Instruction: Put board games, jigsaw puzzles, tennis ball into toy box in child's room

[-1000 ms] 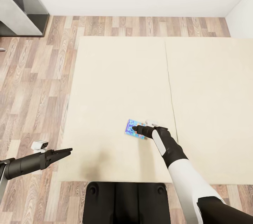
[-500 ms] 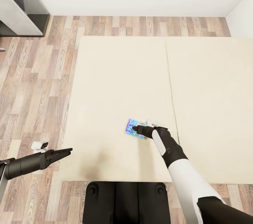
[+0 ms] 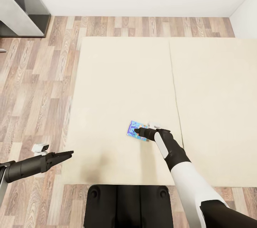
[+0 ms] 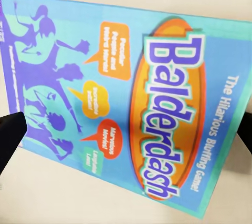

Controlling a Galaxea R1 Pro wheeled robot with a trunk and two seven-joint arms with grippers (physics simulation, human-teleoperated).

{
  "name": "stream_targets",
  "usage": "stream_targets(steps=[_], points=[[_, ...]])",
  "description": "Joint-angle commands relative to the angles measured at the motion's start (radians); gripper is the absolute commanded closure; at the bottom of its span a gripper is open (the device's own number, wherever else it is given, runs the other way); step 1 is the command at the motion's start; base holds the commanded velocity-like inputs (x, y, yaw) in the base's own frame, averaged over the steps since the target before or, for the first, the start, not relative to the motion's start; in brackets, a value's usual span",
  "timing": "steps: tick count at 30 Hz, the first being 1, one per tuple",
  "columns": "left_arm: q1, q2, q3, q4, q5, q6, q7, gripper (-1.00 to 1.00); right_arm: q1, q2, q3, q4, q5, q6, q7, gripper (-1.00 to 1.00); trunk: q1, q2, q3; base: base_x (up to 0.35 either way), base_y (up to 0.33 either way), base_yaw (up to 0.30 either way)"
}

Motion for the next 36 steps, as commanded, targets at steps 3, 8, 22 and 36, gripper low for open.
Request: stream_targets(steps=[3,8,22,36], points=[[0.000,0.000,0.000,0.000,-0.001,0.011,-0.004,-1.00,0.000,0.000,0.000,-0.001,0.001,0.005,0.001,-1.00,0.001,-0.002,-0.001,0.000,0.109,0.000],[0.000,0.000,0.000,0.000,-0.001,0.011,-0.004,-1.00,0.000,0.000,0.000,-0.001,0.001,0.005,0.001,-1.00,0.001,-0.002,-0.001,0.000,0.152,0.000],[0.000,0.000,0.000,0.000,-0.001,0.011,-0.004,-1.00,0.000,0.000,0.001,-0.001,0.001,0.005,0.001,-1.00,0.001,-0.002,-0.001,0.000,0.166,0.000],[0.000,0.000,0.000,0.000,-0.001,0.011,-0.004,-1.00,0.000,0.000,0.000,-0.001,0.001,0.005,0.001,-1.00,0.001,-0.002,-0.001,0.000,0.167,0.000]])
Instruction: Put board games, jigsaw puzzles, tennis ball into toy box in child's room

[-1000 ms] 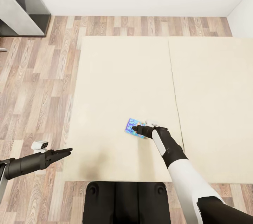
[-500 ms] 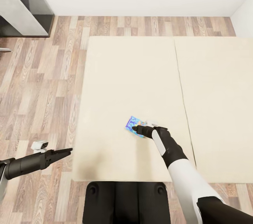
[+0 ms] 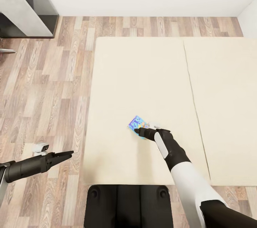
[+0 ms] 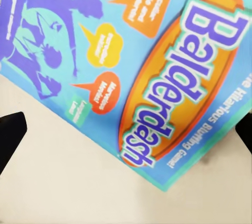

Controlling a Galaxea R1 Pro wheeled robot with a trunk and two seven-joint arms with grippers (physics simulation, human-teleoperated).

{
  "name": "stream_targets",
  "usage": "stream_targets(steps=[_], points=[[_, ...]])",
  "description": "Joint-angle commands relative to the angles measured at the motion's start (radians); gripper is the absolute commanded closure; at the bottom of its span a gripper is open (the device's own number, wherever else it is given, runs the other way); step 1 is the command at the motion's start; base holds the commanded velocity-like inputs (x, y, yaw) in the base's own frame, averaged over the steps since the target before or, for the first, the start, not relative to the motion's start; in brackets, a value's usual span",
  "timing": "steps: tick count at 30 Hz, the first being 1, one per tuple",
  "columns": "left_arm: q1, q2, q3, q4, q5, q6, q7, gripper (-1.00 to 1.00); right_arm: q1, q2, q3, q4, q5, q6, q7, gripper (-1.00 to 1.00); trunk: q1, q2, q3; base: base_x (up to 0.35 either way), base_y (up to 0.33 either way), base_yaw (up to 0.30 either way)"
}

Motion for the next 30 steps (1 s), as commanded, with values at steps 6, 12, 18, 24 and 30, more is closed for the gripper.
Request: stream_targets(steps=[6,12,18,24,30], points=[[0.000,0.000,0.000,0.000,-0.001,0.011,-0.004,-1.00,0.000,0.001,0.000,-0.001,0.000,0.005,0.001,-1.00,0.001,-0.002,-0.001,0.000,0.167,0.000],[0.000,0.000,0.000,0.000,-0.001,0.011,-0.004,-1.00,0.000,0.001,0.000,-0.001,0.000,0.005,0.000,-1.00,0.001,-0.002,-0.001,0.000,0.167,0.000],[0.000,0.000,0.000,0.000,-0.001,0.011,-0.004,-1.00,0.000,0.001,0.000,-0.001,0.000,0.005,0.000,-1.00,0.001,-0.002,-0.001,0.000,0.167,0.000],[0.000,0.000,0.000,0.000,-0.001,0.011,-0.004,-1.00,0.000,0.001,0.000,-0.001,0.000,0.005,0.000,-1.00,0.001,-0.002,-0.001,0.000,0.167,0.000],[0.000,0.000,0.000,0.000,-0.001,0.011,-0.004,-1.00,0.000,0.001,0.000,-0.001,0.000,0.005,0.000,-1.00,0.001,-0.002,-0.001,0.000,0.167,0.000]])
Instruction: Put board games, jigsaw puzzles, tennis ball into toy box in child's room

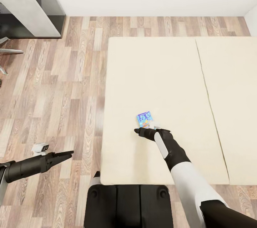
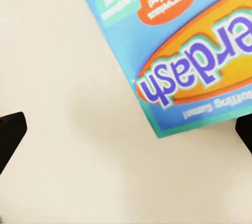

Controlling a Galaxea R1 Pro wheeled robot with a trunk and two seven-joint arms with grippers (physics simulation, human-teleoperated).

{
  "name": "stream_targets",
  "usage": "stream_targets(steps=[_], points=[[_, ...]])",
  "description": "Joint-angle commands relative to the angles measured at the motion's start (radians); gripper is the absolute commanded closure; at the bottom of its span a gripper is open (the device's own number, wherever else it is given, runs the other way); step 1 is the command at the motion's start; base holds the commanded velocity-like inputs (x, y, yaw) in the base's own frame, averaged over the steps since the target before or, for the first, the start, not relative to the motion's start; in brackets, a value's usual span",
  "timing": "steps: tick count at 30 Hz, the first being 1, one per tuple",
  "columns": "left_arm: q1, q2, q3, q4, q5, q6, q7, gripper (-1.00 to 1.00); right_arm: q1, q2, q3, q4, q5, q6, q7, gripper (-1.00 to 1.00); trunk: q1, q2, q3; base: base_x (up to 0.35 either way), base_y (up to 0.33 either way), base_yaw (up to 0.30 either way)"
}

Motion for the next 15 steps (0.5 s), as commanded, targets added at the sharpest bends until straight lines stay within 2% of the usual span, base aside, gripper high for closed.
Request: stream_targets(steps=[1,15], points=[[0.000,0.000,0.000,0.000,-0.001,0.011,-0.004,-1.00,0.000,0.000,0.000,-0.001,0.001,0.005,0.001,-1.00,0.001,-0.002,-0.001,0.000,0.167,0.000],[0.000,0.000,0.000,0.000,-0.001,0.011,-0.004,-1.00,0.000,0.001,0.000,-0.001,0.001,0.004,0.001,-1.00,0.001,-0.002,-0.001,0.000,0.154,0.000]])
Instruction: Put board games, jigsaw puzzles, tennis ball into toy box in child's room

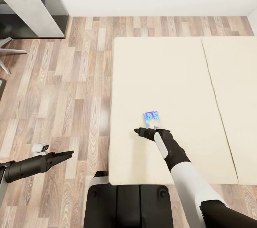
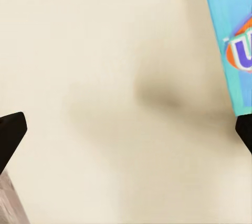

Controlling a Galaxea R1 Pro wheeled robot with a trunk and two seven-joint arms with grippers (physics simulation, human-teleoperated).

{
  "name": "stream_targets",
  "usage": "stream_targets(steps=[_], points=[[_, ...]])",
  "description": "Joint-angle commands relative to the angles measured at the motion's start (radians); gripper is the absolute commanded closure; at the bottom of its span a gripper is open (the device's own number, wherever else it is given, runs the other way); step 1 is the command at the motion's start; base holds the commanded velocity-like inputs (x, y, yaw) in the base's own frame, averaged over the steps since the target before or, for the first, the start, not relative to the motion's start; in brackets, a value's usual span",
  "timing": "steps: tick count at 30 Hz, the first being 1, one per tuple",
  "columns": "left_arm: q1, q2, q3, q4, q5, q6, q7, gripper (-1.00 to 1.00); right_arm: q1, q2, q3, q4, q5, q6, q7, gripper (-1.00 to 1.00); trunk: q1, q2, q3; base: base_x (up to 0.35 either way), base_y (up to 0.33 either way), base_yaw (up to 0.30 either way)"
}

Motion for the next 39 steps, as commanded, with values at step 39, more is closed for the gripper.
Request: stream_targets(steps=[39], points=[[0.000,0.001,0.000,0.000,-0.001,0.011,-0.004,-1.00,0.000,-0.003,-0.002,-0.012,0.002,0.014,0.000,-1.00,0.001,-0.002,-0.001,0.000,0.005,0.000]])
